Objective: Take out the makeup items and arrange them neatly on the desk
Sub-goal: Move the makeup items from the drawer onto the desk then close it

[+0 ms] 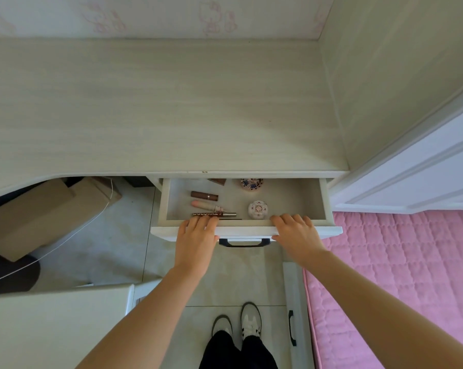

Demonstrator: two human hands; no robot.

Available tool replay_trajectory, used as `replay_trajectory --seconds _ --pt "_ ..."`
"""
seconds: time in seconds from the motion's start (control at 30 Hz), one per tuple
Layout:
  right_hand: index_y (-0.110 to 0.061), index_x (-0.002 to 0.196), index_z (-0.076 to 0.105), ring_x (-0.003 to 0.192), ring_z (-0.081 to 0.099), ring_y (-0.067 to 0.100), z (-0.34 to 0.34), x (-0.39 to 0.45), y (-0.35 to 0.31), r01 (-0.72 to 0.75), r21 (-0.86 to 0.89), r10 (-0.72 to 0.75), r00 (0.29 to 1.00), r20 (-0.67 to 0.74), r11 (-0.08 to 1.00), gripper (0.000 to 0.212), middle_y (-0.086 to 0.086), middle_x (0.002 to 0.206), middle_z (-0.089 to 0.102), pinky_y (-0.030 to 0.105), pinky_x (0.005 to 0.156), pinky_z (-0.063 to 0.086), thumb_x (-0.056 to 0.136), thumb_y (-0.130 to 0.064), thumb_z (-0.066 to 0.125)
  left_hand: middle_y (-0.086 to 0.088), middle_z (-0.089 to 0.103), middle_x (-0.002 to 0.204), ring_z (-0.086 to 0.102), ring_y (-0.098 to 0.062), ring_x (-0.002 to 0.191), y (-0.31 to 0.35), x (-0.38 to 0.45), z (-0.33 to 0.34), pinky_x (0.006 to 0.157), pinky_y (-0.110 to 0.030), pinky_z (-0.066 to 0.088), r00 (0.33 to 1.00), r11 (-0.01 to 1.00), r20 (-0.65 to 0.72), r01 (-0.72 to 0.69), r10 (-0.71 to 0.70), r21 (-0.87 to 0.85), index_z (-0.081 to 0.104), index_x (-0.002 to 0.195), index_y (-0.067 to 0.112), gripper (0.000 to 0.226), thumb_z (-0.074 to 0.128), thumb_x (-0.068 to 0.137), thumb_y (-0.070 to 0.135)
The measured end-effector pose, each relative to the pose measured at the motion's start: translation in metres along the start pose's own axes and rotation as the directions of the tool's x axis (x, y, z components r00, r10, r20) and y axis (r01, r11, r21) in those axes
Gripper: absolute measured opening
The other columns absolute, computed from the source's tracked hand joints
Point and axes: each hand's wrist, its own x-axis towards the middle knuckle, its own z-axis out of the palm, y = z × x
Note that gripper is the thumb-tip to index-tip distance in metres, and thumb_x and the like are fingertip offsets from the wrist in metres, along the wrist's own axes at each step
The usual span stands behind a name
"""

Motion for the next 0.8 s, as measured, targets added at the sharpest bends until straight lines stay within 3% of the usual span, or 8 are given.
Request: replay_trajectory --seconds 0.17,0.67,0.8 --pt "-0.019 0.132 0.045 0.111 0.054 0.028 0.008 -0.032 -0.009 0.017 0.018 -0.018 0.998 0.059 1.000 0.046 0.002 0.122 0.056 0.041 0.097 0.040 0.092 -0.038 0.056 0.001 0.067 0.090 0.062 -0.023 0.082 0.003 -0.032 -0.005 0.075 -0.037 0.053 0.999 0.999 0.030 -0.032 0.031 0.022 0.068 0.101 0.018 0.048 0.089 0.058 0.027" --pt "-0.020 0.122 0.046 0.104 0.053 0.024 0.026 -0.110 -0.033 0.036 0.039 -0.042 0.981 0.190 0.999 0.035 -0.001 0.116 0.056 0.040 0.087 0.043 0.092 -0.036 0.056 0.006 0.065 0.083 0.060 -0.020 0.077 0.015 -0.110 -0.014 0.067 -0.034 0.051 0.970 0.999 0.241 -0.036 0.038 -0.013 0.068 0.095 0.023 0.044 0.089 0.057 0.033" --pt "-0.022 0.123 0.046 0.105 0.054 0.023 0.026 -0.112 -0.031 0.038 0.058 -0.049 0.979 0.200 0.998 0.036 -0.002 0.117 0.056 0.038 0.086 0.044 0.092 -0.038 0.054 0.006 0.066 0.085 0.061 -0.021 0.078 0.017 -0.115 -0.014 0.068 -0.035 0.051 0.970 0.998 0.243 -0.010 0.025 -0.060 0.069 0.096 0.021 0.045 0.089 0.056 0.029"
